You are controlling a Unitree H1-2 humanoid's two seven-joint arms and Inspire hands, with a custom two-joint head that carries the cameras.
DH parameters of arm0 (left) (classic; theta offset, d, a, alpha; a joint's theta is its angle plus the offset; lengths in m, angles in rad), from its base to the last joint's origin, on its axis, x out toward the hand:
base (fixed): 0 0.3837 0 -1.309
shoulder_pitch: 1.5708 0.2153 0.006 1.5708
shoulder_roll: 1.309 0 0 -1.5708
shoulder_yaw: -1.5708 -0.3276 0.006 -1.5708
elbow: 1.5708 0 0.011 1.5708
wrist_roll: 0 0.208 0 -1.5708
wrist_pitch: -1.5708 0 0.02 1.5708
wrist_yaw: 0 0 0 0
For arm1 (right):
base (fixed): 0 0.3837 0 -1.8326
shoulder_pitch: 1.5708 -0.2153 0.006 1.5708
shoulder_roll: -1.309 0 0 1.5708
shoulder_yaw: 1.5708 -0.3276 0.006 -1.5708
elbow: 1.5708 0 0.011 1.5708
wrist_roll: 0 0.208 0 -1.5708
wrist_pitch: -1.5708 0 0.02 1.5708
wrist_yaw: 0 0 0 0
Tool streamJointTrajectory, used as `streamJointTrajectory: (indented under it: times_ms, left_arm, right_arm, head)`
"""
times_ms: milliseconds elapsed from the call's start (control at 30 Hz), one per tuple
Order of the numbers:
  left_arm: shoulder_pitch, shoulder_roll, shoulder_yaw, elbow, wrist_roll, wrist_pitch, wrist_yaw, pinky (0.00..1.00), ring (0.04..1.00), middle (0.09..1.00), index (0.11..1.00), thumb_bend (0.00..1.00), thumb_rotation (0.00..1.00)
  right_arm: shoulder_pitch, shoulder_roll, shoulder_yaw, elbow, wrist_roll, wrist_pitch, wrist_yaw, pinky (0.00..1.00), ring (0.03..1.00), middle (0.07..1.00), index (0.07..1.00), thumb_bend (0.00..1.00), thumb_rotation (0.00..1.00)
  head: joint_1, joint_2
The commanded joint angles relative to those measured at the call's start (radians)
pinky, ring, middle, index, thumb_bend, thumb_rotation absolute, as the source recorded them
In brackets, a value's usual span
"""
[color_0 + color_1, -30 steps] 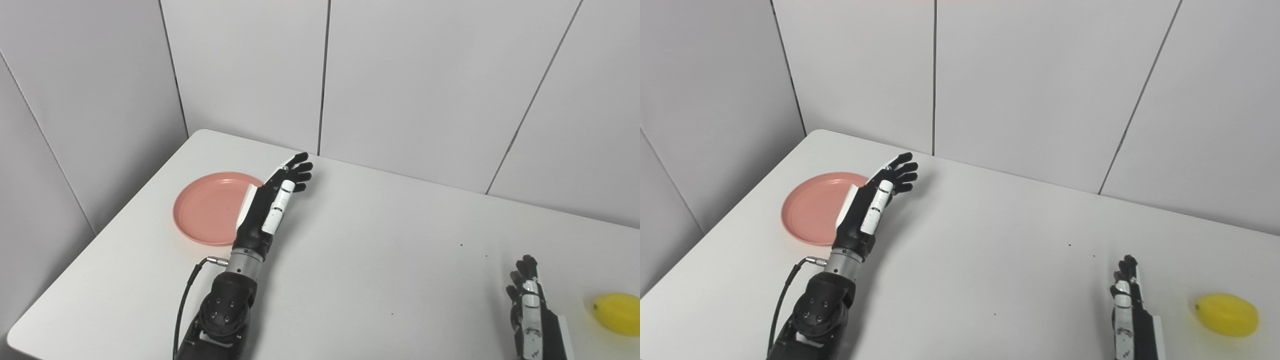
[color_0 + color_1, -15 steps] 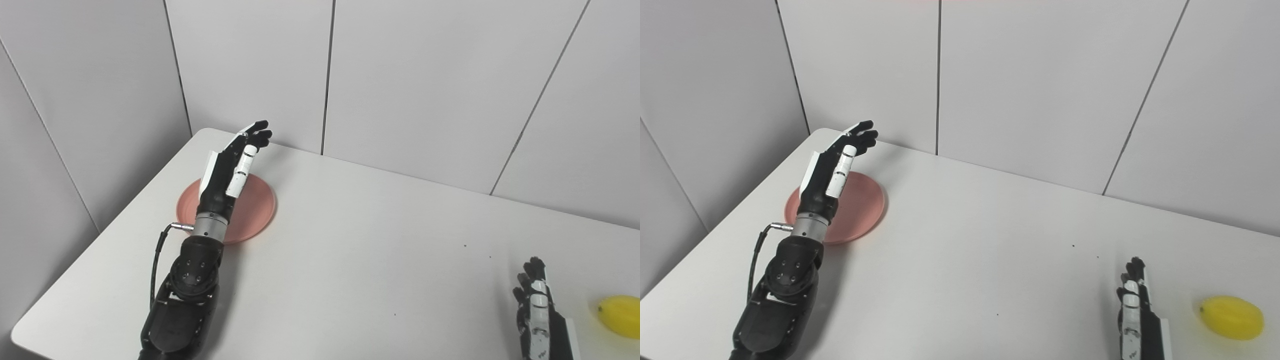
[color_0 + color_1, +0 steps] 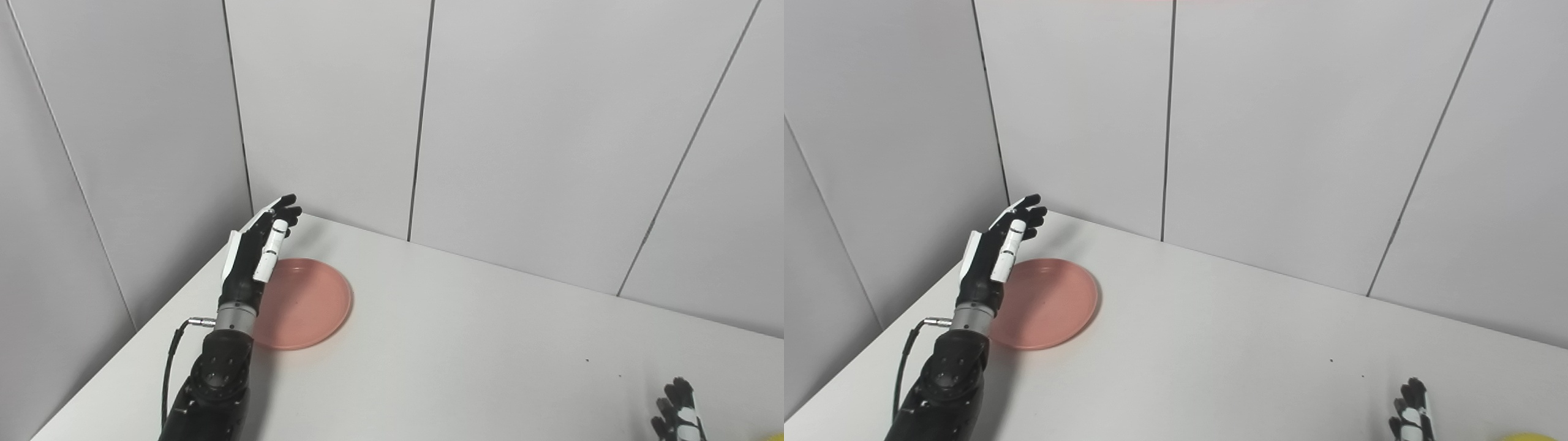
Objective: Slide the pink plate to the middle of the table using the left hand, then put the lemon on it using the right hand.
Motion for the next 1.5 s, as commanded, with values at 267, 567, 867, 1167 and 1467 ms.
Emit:
streamJointTrajectory:
  times_ms: [267, 567, 867, 1167, 1467]
  left_arm:
    - [-0.021, 0.078, 0.052, 0.030, -0.026, -0.065, 0.022, 0.82, 0.819, 0.817, 0.813, 0.59, 1.00]
    - [-0.015, 0.101, 0.066, 0.102, -0.025, -0.075, 0.036, 0.87, 0.835, 0.829, 0.823, 0.59, 1.00]
    - [-0.032, 0.116, 0.081, 0.197, -0.065, -0.079, 0.025, 0.87, 0.847, 0.833, 0.832, 0.61, 1.00]
    - [-0.046, 0.119, 0.068, 0.263, -0.081, -0.090, 0.021, 0.84, 0.835, 0.827, 0.834, 0.59, 1.00]
    - [-0.054, 0.105, 0.060, 0.306, -0.098, -0.109, 0.014, 0.85, 0.848, 0.844, 0.850, 0.58, 1.00]
  right_arm:
    - [-0.025, -0.006, 0.004, -0.006, -0.006, -0.050, 0.010, 1.00, 0.993, 0.983, 0.980, 0.26, 1.00]
    - [-0.023, -0.004, -0.001, -0.015, 0.014, -0.052, 0.012, 1.00, 0.994, 0.986, 0.983, 0.29, 1.00]
    - [-0.020, -0.009, 0.000, -0.019, 0.013, -0.049, 0.013, 1.00, 0.993, 0.981, 0.977, 0.32, 1.00]
    - [-0.015, -0.008, -0.004, -0.030, 0.019, -0.049, 0.010, 1.00, 0.983, 0.970, 0.969, 0.35, 1.00]
    - [-0.008, -0.011, -0.002, -0.050, 0.021, -0.036, 0.013, 1.00, 0.988, 0.976, 0.971, 0.36, 1.00]
  head:
    - [0.010, 0.001]
    - [0.016, 0.008]
    - [0.016, 0.017]
    - [0.017, 0.025]
    - [0.013, 0.039]
